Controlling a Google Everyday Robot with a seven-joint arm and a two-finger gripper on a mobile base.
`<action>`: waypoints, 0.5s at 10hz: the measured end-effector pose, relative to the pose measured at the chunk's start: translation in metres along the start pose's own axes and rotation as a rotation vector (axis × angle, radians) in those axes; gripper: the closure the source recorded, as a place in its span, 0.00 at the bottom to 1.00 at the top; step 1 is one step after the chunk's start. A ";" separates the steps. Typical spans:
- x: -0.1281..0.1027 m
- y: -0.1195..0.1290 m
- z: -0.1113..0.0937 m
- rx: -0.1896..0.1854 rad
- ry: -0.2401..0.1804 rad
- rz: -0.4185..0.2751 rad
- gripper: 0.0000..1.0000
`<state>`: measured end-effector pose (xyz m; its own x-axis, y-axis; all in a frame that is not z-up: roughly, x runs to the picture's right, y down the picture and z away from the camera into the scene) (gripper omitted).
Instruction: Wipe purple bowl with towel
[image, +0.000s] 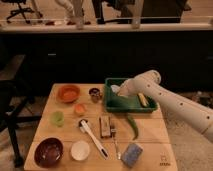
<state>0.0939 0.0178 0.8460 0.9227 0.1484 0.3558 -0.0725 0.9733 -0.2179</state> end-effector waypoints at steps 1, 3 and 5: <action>-0.008 0.002 -0.006 0.006 -0.008 -0.015 1.00; -0.025 0.008 -0.020 0.017 -0.028 -0.050 1.00; -0.048 0.021 -0.026 0.012 -0.058 -0.095 1.00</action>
<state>0.0584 0.0262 0.8006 0.9021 0.0653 0.4266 0.0092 0.9854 -0.1702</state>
